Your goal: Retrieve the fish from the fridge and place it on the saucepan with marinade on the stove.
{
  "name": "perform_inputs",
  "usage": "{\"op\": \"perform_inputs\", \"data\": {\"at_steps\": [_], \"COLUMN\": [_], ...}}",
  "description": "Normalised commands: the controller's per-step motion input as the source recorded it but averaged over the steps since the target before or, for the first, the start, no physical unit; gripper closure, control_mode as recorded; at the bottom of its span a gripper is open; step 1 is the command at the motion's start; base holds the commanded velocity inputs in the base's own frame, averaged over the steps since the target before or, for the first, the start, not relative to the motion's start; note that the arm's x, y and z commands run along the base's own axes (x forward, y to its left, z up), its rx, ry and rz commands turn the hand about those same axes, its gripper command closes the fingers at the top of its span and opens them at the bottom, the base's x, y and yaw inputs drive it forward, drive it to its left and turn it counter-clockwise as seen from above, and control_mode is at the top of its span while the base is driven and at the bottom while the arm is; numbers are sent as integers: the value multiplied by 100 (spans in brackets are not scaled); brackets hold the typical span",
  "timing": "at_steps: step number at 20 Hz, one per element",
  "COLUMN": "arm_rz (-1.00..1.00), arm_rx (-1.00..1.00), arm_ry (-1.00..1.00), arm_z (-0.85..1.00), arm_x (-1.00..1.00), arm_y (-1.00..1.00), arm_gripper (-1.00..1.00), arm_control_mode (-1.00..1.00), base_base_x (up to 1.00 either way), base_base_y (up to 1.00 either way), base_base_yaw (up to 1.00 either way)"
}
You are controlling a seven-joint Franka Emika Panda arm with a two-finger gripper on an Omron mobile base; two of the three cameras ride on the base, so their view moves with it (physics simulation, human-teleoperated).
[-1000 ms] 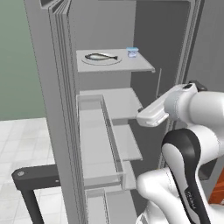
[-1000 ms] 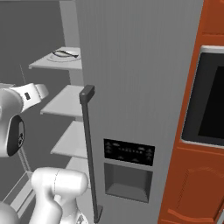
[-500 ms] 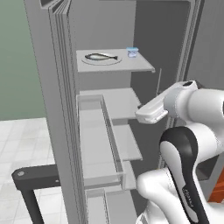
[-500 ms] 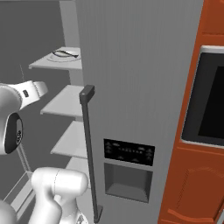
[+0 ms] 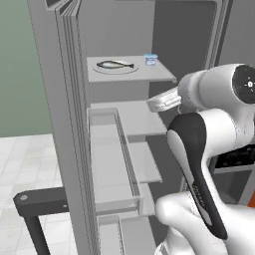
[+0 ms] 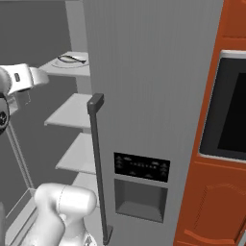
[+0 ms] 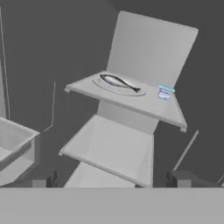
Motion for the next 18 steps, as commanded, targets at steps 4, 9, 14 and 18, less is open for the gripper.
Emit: {"op": "perform_inputs", "data": {"at_steps": [4,9,14,18], "arm_rz": [-13,-3,1,5], "arm_rx": [0,0,0,1], "arm_ry": [16,0,-4,0], "arm_z": [50,3,-16,-14], "arm_x": [23,28,21,47], "arm_y": [0,0,-2,-10], "arm_gripper": [-100,-100,-100,-100], "arm_control_mode": [-100,-100,-100,-100], "base_base_x": [0,0,0,0], "base_base_y": [0,0,0,0], "base_base_yaw": [0,0,0,0]}}
